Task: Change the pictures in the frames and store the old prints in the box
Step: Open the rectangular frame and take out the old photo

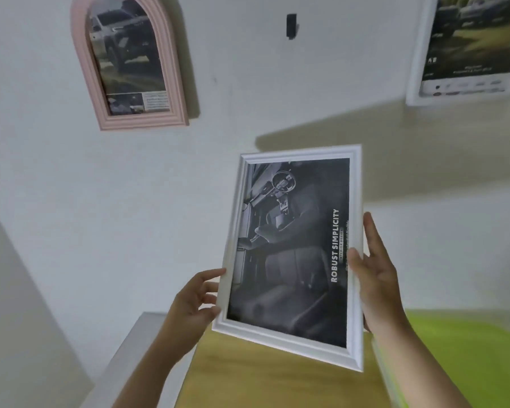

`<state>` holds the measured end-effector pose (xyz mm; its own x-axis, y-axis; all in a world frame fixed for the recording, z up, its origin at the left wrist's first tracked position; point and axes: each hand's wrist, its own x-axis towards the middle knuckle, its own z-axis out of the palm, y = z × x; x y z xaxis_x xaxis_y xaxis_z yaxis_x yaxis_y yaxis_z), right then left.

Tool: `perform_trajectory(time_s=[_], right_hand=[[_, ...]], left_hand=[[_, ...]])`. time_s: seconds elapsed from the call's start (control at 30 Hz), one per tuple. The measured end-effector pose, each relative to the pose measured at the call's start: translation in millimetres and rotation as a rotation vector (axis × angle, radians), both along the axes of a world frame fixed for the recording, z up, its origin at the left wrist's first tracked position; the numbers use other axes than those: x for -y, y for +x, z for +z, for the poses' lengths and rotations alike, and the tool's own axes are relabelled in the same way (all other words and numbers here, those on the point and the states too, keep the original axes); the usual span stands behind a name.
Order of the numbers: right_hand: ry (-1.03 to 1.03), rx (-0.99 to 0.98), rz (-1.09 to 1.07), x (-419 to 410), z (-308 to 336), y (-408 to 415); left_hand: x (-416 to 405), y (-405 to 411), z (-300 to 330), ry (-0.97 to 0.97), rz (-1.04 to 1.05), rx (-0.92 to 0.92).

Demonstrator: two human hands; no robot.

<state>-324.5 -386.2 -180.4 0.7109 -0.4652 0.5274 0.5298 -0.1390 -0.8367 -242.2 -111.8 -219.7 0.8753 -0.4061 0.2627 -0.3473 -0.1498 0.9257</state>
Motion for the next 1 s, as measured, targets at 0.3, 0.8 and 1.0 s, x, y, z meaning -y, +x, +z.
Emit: perform_trajectory(time_s=[0.3, 0.8, 1.0], right_hand=[[0.08, -0.221, -0.015, -43, -68, -43], [0.115, -0.179, 0.06, -114, -92, -47], [0.064, -0.222, 0.107, -116, -96, -50]], left_hand=[[20, -48, -52, 0.209, 0.069, -0.137], [92, -62, 25, 0.157, 0.058, 0.056], [87, -54, 31, 0.097, 0.209, 0.117]])
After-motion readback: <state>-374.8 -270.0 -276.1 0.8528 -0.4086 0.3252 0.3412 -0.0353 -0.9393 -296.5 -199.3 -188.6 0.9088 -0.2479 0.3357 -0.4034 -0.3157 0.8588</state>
